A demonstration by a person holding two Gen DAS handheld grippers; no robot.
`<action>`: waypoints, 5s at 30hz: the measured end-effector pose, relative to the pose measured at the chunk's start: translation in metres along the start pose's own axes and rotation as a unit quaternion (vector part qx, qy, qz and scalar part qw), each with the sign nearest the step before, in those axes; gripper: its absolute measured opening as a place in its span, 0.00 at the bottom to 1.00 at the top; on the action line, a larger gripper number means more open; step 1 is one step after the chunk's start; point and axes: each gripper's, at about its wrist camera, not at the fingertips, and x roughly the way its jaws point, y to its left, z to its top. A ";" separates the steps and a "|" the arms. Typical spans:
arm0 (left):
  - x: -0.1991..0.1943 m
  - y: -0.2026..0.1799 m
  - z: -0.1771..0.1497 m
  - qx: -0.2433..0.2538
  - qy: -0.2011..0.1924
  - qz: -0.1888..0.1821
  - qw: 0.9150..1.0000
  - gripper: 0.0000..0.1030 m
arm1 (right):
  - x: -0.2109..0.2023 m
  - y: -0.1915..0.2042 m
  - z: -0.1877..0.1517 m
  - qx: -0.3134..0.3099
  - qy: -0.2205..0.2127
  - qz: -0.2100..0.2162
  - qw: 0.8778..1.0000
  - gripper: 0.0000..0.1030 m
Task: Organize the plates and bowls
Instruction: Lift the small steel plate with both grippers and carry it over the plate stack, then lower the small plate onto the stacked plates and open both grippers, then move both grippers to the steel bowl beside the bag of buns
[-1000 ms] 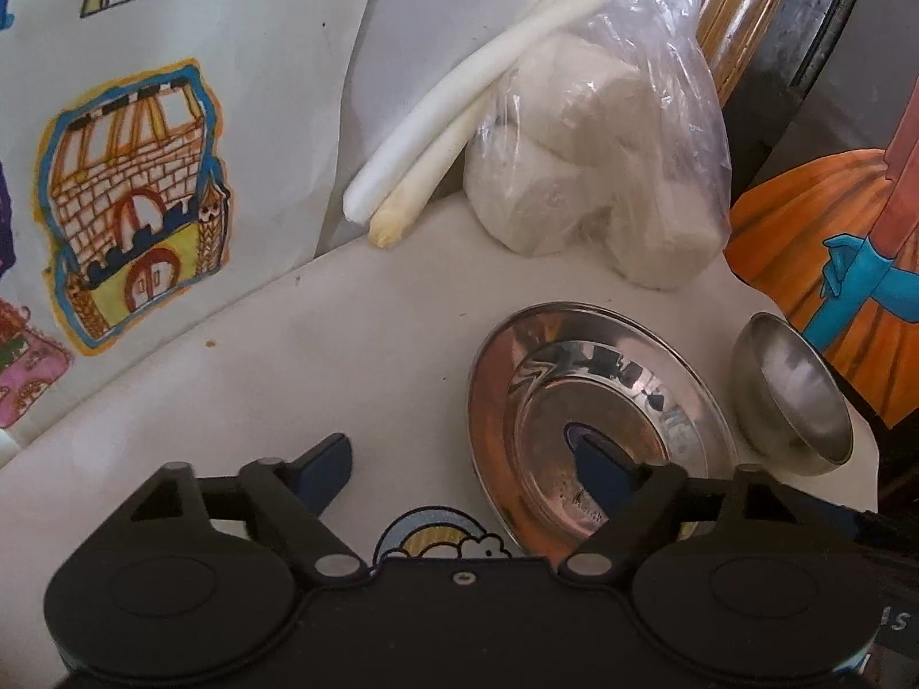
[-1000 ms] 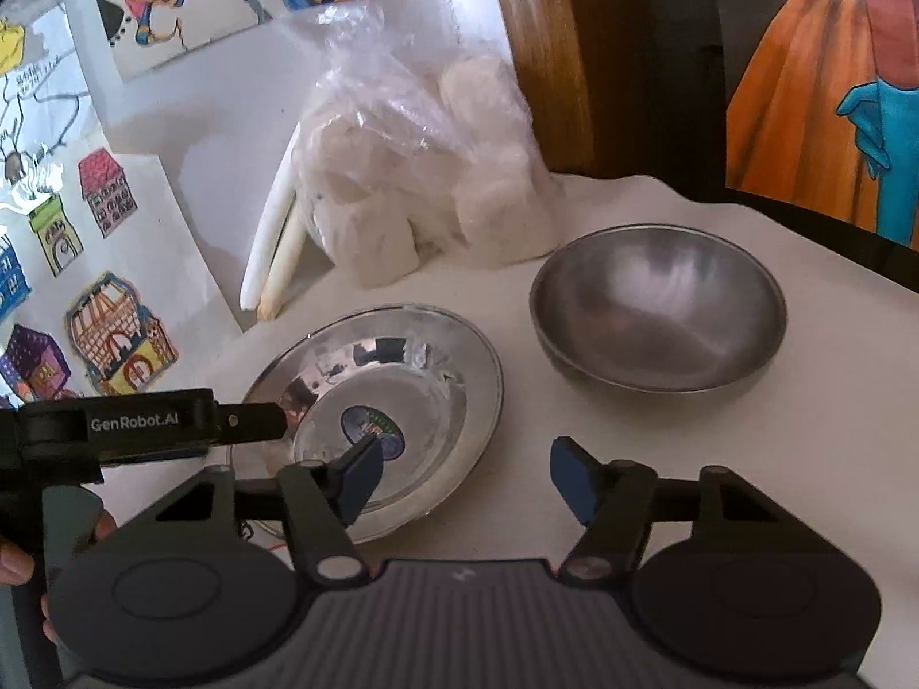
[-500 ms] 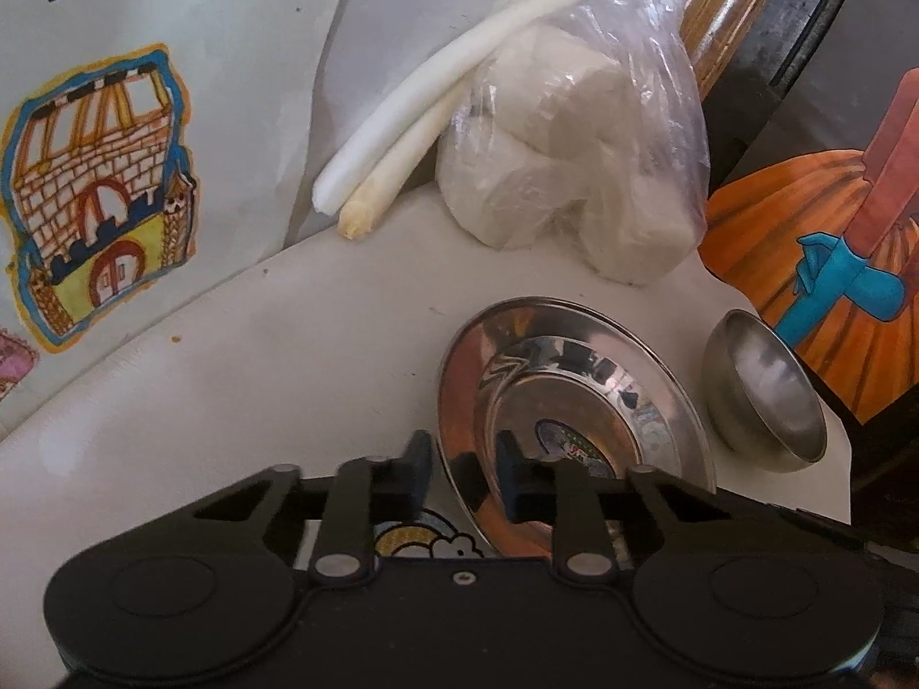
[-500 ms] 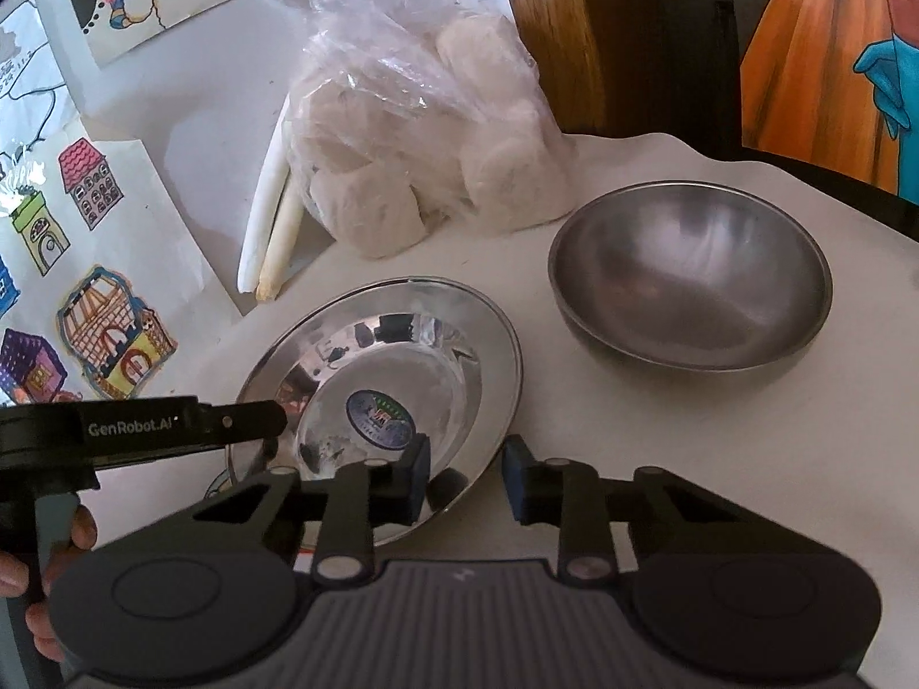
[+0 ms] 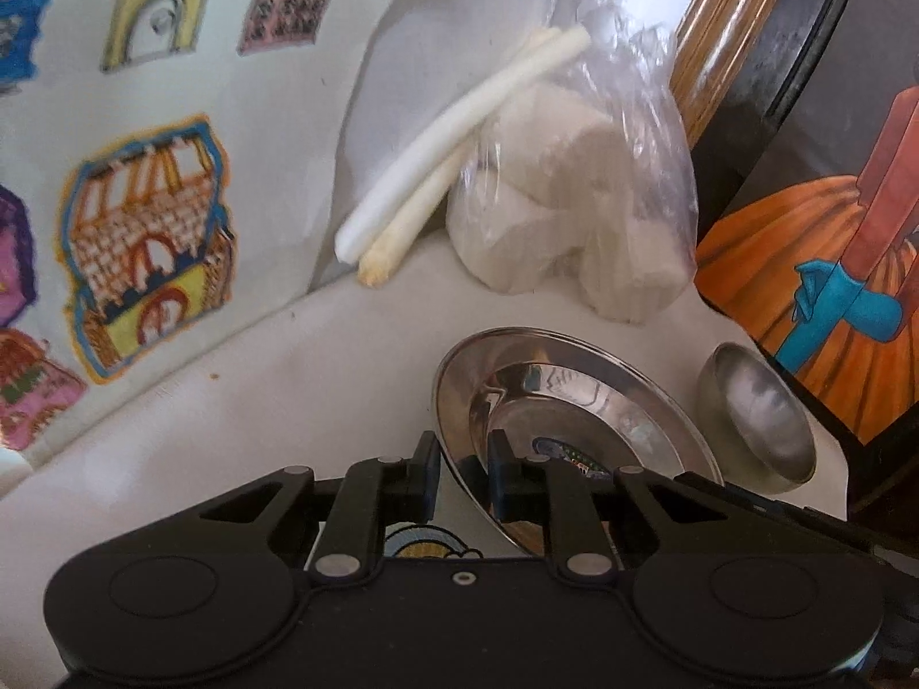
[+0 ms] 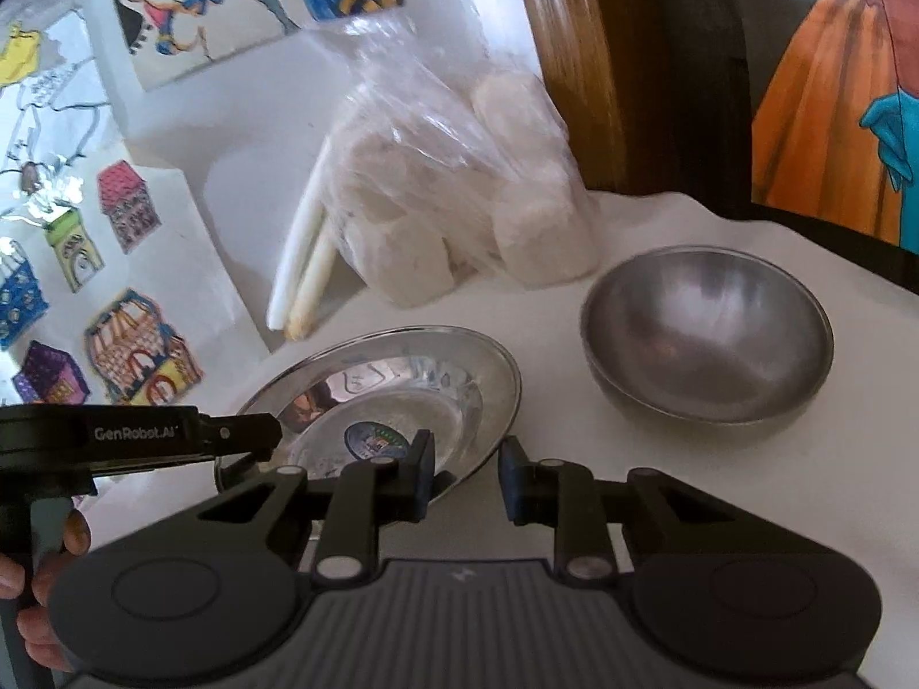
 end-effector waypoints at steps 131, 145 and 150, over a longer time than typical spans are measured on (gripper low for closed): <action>-0.210 0.092 -0.093 0.056 -0.056 0.134 0.988 0.99 | -0.132 0.163 -0.109 -0.168 -0.046 0.093 0.980 0.99; -0.122 -0.062 -0.054 0.099 -0.039 0.047 0.993 0.99 | -0.171 -0.005 -0.062 -0.080 -0.139 -0.061 0.985 1.00; -0.073 -0.116 -0.031 0.100 -0.043 0.022 0.994 0.99 | -0.163 -0.066 -0.046 -0.023 -0.162 -0.107 0.981 1.00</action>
